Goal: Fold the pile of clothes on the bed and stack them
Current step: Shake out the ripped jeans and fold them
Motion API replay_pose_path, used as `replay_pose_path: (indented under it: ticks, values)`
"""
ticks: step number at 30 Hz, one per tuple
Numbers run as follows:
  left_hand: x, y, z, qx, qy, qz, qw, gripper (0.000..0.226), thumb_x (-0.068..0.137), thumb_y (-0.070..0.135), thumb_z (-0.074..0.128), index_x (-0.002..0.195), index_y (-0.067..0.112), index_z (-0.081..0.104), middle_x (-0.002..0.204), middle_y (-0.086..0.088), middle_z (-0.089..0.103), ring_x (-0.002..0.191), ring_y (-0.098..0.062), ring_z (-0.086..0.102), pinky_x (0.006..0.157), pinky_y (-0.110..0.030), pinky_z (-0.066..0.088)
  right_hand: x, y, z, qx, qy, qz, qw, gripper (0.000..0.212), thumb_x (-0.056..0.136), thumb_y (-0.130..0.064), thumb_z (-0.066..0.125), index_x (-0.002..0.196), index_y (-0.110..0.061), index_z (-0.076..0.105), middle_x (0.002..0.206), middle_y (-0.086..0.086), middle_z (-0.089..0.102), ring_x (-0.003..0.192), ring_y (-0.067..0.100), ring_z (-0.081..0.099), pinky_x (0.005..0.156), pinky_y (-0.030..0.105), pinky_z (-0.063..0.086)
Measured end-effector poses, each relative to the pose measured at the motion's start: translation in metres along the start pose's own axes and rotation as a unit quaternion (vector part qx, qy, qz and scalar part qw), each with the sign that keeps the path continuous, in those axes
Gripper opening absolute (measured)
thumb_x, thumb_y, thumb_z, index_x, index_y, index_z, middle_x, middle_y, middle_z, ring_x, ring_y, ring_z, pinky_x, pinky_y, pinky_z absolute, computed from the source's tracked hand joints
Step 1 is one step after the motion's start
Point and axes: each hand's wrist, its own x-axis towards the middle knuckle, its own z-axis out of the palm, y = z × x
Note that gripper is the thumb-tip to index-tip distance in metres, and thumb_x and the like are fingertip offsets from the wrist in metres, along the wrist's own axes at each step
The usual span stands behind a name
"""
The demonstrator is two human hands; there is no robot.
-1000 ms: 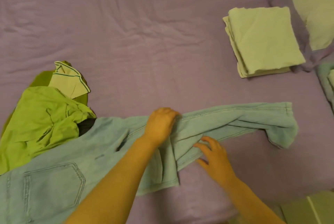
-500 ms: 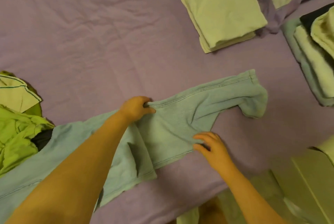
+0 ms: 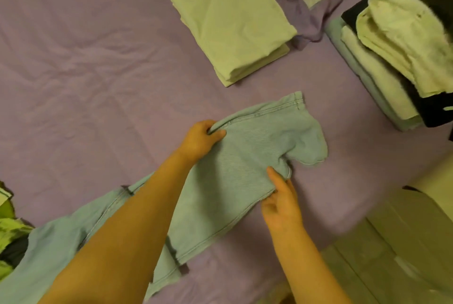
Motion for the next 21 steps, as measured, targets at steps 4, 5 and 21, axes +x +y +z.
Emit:
replay_pose_path:
  ticks: [4,5,21]
  values:
    - [0.015,0.022,0.014,0.034,-0.111,-0.044,0.992,0.018,0.088,0.033,0.067,0.102,0.024,0.063,0.088,0.011,0.064,0.079,-0.006,0.061,0.066,-0.019,0.047,0.007,-0.024,-0.007,0.081,-0.054,0.060,0.993,0.039,0.094,-0.028,0.050,0.129,-0.012,0.057,0.125,0.013,0.063,0.110,0.027,0.063,0.091,0.043,0.047]
    - [0.019,0.032,0.019,0.006,-0.132,-0.040,0.990,0.016,0.086,0.032,0.070,0.099,0.027,0.064,0.089,0.012,0.066,0.079,-0.005,0.063,0.065,-0.016,0.049,0.011,-0.033,-0.008,0.081,-0.061,0.038,0.994,0.041,0.094,-0.029,0.050,0.131,-0.013,0.055,0.128,0.012,0.061,0.115,0.029,0.061,0.096,0.046,0.045]
    - [0.108,0.115,0.078,0.151,-0.078,0.045,0.984,0.017,0.088,0.026,0.068,0.100,0.016,0.063,0.078,0.010,0.057,0.069,-0.003,0.052,0.059,-0.008,0.039,0.054,-0.130,-0.044,-0.132,0.096,-0.119,0.979,0.019,0.090,-0.016,0.062,0.108,-0.018,0.065,0.115,0.003,0.068,0.110,0.022,0.062,0.100,0.044,0.046]
